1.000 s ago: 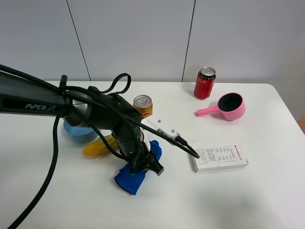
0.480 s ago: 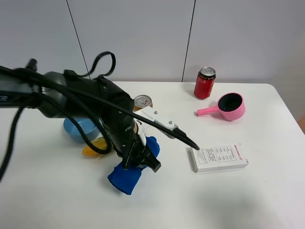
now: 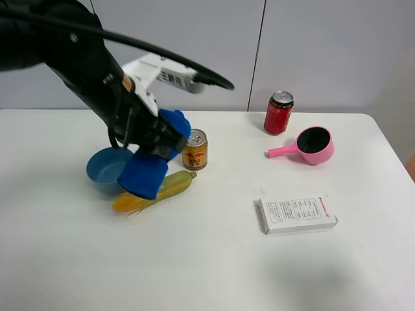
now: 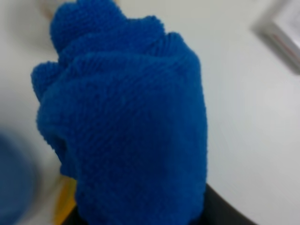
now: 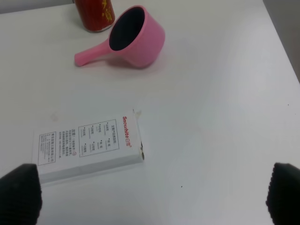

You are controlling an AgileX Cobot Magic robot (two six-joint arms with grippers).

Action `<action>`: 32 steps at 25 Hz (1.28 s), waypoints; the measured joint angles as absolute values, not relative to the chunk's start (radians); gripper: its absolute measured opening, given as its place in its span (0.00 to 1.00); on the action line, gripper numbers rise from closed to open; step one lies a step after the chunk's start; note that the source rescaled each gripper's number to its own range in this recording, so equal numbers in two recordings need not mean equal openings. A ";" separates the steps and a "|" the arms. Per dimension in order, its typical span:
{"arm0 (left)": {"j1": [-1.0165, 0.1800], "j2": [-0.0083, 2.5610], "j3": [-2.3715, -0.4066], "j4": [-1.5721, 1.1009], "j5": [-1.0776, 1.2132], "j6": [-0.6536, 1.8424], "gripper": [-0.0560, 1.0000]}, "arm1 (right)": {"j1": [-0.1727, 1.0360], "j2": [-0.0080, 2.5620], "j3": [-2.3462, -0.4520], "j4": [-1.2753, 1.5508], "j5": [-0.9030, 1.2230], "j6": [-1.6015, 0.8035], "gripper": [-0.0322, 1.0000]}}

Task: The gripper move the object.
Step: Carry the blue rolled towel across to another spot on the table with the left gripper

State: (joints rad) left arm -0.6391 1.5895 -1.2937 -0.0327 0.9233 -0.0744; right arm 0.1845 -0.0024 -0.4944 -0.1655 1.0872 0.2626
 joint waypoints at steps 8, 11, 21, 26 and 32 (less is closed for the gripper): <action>-0.316 1.586 -1.361 0.000 1.063 -0.064 0.05 | 0.184 -0.002 -0.494 -0.165 1.087 0.263 1.00; -0.204 1.586 -1.361 0.000 1.079 -0.044 0.05 | 0.184 -0.002 -0.494 -0.165 1.087 0.263 1.00; 0.072 1.604 -1.361 0.000 1.011 -0.009 0.05 | 0.184 -0.002 -0.494 -0.165 1.087 0.263 1.00; 0.118 1.697 -1.361 -0.013 0.998 0.000 0.05 | 0.184 -0.002 -0.494 -0.165 1.087 0.263 1.00; 0.133 1.812 -1.361 -0.048 0.973 0.039 0.05 | 0.184 -0.002 -0.494 -0.165 1.087 0.263 1.00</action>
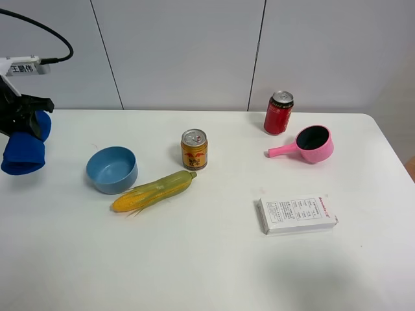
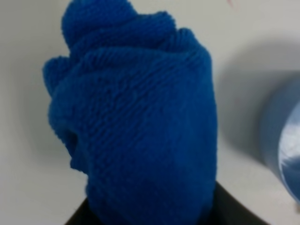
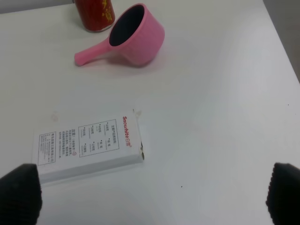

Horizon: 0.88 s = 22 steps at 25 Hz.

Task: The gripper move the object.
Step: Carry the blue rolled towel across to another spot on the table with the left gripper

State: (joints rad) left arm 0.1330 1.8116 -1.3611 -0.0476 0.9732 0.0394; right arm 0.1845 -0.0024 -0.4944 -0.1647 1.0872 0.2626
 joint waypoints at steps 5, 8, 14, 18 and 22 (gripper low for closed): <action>0.180 1.881 -1.361 -0.057 0.955 0.042 0.05 | 0.184 -0.002 -0.494 -0.165 1.087 0.263 1.00; 0.198 1.902 -1.361 -0.062 0.939 0.042 0.05 | 0.184 -0.002 -0.494 -0.165 1.087 0.263 1.00; 0.202 1.940 -1.361 -0.068 0.873 0.050 0.05 | 0.184 -0.002 -0.494 -0.165 1.087 0.263 1.00; 0.202 1.945 -1.361 -0.069 0.844 0.055 0.05 | 0.184 -0.002 -0.494 -0.165 1.087 0.263 1.00; 0.202 1.945 -1.361 -0.071 0.812 0.057 0.05 | 0.184 -0.002 -0.494 -0.165 1.087 0.263 1.00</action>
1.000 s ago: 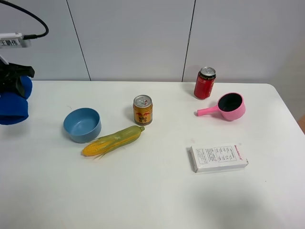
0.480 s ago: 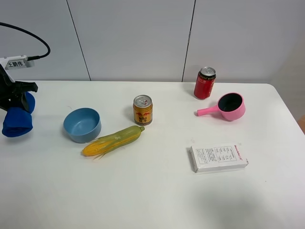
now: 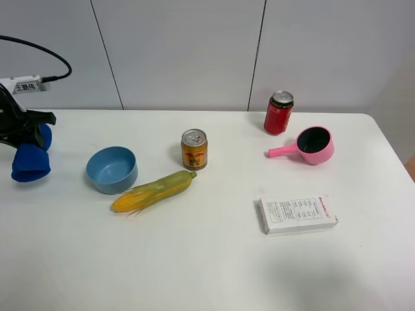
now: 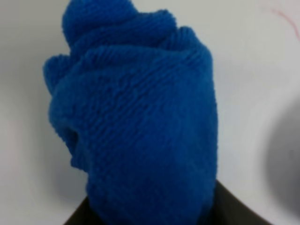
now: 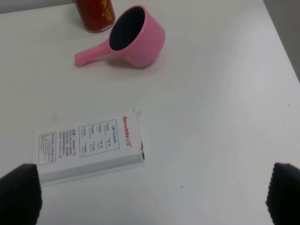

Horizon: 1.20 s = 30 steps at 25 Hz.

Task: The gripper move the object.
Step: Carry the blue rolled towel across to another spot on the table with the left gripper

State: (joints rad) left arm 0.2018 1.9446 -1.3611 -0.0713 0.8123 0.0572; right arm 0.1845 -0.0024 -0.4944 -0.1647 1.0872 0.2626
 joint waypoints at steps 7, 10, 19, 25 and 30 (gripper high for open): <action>0.202 1.964 -1.361 -0.123 0.721 0.082 0.05 | 0.184 -0.002 -0.494 -0.163 1.087 0.263 1.00; 0.201 1.997 -1.361 -0.153 0.699 0.100 0.05 | 0.184 -0.002 -0.494 -0.163 1.087 0.263 1.00; 0.176 2.057 -1.361 -0.182 0.671 0.147 0.05 | 0.184 -0.002 -0.494 -0.162 1.087 0.263 1.00; 0.156 2.085 -1.361 -0.188 0.650 0.182 0.25 | 0.184 -0.002 -0.494 -0.162 1.087 0.263 1.00; 0.155 2.085 -1.361 -0.188 0.626 0.197 0.60 | 0.184 -0.002 -0.494 -0.162 1.087 0.263 1.00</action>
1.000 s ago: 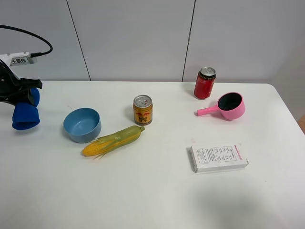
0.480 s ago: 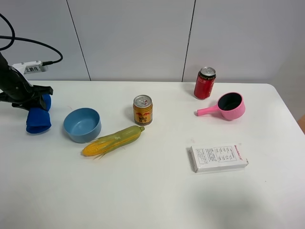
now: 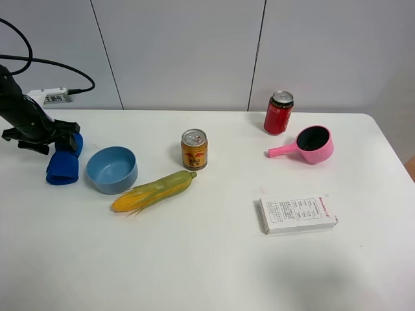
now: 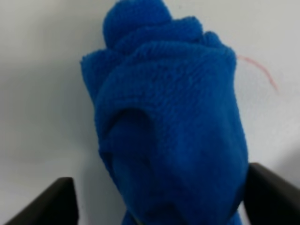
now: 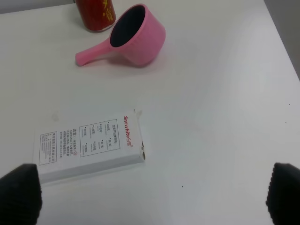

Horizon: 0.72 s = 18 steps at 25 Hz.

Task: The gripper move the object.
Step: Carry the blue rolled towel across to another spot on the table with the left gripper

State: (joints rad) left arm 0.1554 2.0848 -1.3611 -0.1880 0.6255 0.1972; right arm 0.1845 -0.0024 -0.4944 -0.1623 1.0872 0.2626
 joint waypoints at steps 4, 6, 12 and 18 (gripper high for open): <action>0.155 2.085 -1.361 -0.184 0.619 0.200 0.69 | 0.184 -0.002 -0.494 -0.162 1.087 0.263 1.00; 0.155 2.085 -1.361 -0.181 0.616 0.200 0.70 | 0.184 -0.002 -0.494 -0.162 1.087 0.263 1.00; 0.155 2.083 -1.361 -0.176 0.622 0.200 0.70 | 0.184 -0.002 -0.494 -0.162 1.087 0.263 1.00; 0.155 2.022 -1.361 -0.175 0.632 0.200 0.70 | 0.184 -0.002 -0.494 -0.162 1.087 0.263 1.00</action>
